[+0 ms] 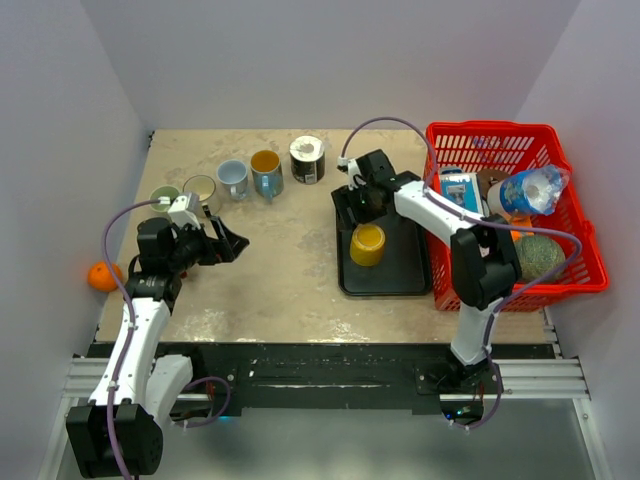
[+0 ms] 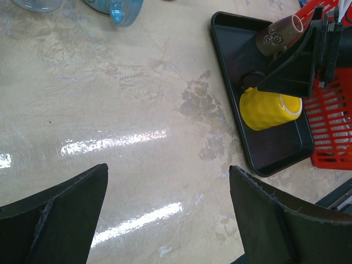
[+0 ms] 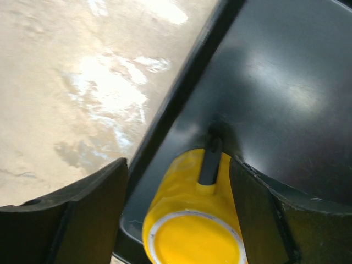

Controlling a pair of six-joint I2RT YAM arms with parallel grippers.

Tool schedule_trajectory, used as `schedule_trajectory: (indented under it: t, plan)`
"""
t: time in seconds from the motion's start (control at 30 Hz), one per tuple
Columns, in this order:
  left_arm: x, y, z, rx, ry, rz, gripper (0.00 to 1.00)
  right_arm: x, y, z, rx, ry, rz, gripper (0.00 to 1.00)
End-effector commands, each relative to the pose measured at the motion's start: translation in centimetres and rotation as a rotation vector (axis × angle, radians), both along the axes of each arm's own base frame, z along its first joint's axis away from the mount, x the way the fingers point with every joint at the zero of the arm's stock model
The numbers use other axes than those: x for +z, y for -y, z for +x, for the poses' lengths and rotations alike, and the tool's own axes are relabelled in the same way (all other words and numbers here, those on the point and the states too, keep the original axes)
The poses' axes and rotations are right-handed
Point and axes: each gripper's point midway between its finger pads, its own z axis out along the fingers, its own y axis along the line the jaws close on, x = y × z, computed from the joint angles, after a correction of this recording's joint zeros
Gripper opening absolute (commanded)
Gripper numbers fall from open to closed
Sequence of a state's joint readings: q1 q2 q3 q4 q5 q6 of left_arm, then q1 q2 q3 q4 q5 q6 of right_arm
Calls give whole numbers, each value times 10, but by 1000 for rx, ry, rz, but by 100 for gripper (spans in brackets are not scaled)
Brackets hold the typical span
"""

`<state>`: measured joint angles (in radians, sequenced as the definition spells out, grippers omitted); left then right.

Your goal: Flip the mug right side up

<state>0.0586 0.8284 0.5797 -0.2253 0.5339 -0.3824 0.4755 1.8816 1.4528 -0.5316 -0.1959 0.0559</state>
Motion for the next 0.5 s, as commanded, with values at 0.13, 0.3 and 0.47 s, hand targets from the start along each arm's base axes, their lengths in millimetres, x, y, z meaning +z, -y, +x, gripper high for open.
schedule_trajectory:
  t: [0.13, 0.3, 0.47]
  plan:
    - [9, -3, 4, 9, 44, 15, 95, -10, 26, 17, -94, 65, -273, 65]
    - [8, -3, 4, 11, 41, 17, 95, -23, 20, 14, -70, 40, -303, 48]
    - [8, -3, 4, 11, 38, 17, 95, -38, 21, 12, -41, 3, -354, 31]
